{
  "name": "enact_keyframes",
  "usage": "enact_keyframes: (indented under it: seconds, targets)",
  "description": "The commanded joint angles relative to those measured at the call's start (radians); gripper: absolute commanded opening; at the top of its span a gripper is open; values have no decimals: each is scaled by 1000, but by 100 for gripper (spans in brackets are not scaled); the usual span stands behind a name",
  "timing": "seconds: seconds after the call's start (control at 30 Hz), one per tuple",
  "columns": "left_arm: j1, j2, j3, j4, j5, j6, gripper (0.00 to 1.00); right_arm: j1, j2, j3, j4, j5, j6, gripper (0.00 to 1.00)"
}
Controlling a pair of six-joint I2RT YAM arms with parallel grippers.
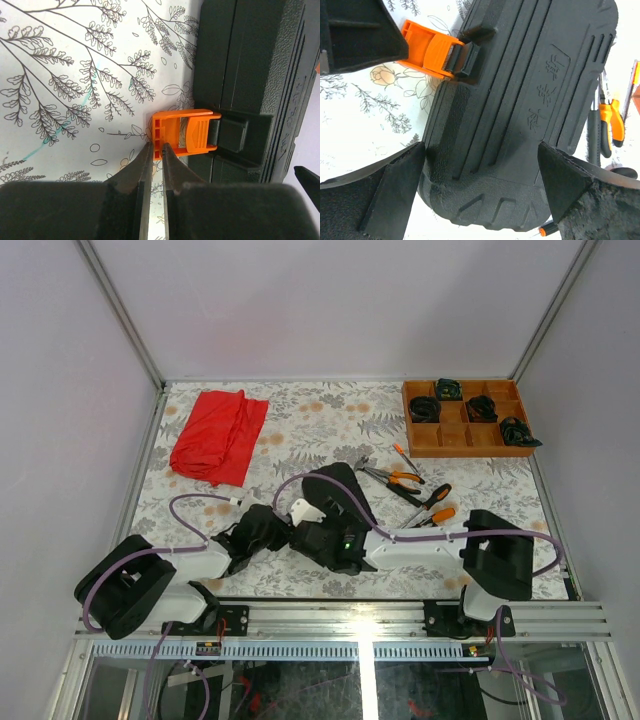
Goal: Sort the tools into containers
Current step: Open the storage box at the center of the board.
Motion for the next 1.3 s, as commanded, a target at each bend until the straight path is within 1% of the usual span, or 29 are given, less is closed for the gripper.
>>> enact_keyframes:
  seconds: [0.0, 0.13, 0.3, 0.57, 0.73, 0.83, 1.03, 1.27]
  targets:
    - [-5, 22, -37, -206, -53, 41, 2, 3, 51, 34, -20, 161, -15, 99]
    - [-4, 20, -48, -199, -59, 35, 1, 2, 33, 26, -25, 196, -21, 99]
    - [-4, 25, -56, -198, -68, 32, 1, -13, 5, 10, -26, 183, -18, 99]
    - [-1, 26, -72, -193, -79, 31, 1, -38, -125, -10, -39, 143, 2, 100]
    - [3, 25, -70, -197, -78, 37, 1, -79, -214, -31, -47, 90, 18, 100]
    - [7, 10, -67, -216, -83, 42, 0, -130, -275, -62, -34, 18, 27, 99]
    - [12, -32, -73, -252, -96, 49, 0, -266, -381, -137, 15, -174, 67, 99]
    - [16, -58, -64, -278, -99, 59, 0, -439, -479, -245, 137, -456, 144, 96]
